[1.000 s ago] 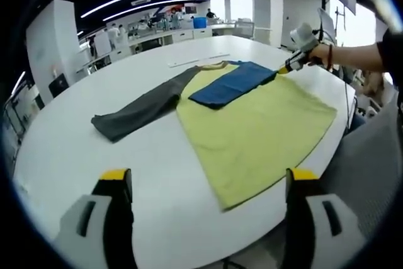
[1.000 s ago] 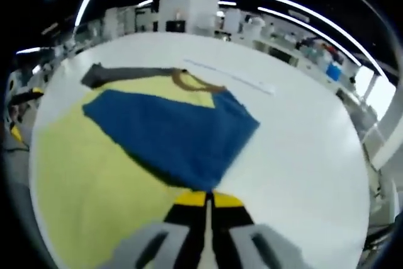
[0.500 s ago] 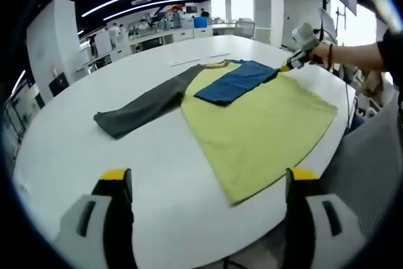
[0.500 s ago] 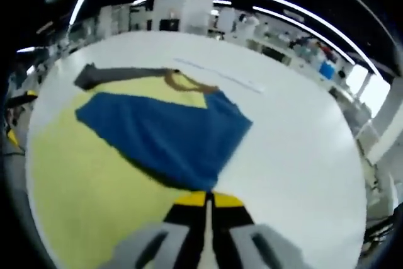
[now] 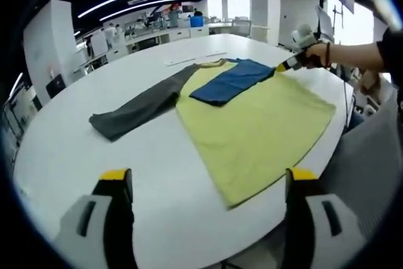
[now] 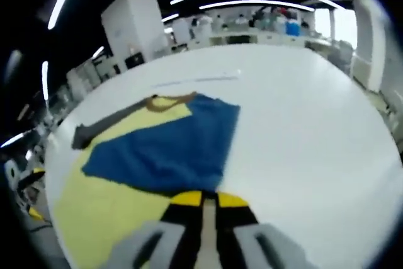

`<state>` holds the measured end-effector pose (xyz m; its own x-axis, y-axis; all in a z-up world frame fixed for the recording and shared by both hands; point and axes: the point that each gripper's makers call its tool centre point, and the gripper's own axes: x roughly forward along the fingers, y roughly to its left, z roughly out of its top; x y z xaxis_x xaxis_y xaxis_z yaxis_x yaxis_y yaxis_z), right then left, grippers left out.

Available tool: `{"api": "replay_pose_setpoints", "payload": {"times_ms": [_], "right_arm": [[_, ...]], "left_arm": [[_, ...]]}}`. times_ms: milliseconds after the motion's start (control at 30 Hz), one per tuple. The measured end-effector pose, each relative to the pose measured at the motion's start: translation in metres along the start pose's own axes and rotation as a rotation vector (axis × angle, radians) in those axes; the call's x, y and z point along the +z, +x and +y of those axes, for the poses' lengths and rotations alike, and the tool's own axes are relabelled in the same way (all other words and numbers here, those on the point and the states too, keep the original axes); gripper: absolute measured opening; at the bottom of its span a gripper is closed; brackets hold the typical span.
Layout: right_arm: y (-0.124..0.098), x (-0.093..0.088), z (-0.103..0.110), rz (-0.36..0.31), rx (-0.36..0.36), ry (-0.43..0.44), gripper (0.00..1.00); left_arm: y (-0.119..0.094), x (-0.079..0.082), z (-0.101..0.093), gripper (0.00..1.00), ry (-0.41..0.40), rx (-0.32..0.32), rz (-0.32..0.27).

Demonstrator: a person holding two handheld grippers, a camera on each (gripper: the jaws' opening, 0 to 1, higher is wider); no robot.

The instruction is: Fold the garment on the visible template until the final outline fits inside the template.

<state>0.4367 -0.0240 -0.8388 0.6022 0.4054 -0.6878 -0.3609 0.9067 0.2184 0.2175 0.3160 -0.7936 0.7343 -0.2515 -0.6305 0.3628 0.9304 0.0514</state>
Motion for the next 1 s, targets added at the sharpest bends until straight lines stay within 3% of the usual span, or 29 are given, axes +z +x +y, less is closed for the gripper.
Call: {"api": "replay_pose_setpoints", "payload": {"times_ms": [267,367,667,900,1000], "right_arm": [[0.004,0.002,-0.006,0.009,0.004,-0.019,0.0],[-0.001,0.004,-0.021,0.059,-0.052,-0.15,0.0],[-0.003,0.007,-0.023,0.102,-0.08,-0.279,0.0],[-0.01,0.001,-0.016,0.097,-0.062,-0.161,0.0],[-0.016,0.001,-0.013,0.072,-0.042,-0.103,0.08]], "left_arm": [[0.0,-0.003,0.003,0.98,-0.015,0.011,0.004],[0.0,-0.002,0.003,0.98,-0.018,0.016,0.004],[0.0,-0.003,0.005,0.98,-0.021,0.021,0.007],[-0.002,-0.005,0.006,0.98,-0.022,0.026,0.014],[-0.002,-0.006,0.005,0.98,-0.02,0.026,0.019]]}}
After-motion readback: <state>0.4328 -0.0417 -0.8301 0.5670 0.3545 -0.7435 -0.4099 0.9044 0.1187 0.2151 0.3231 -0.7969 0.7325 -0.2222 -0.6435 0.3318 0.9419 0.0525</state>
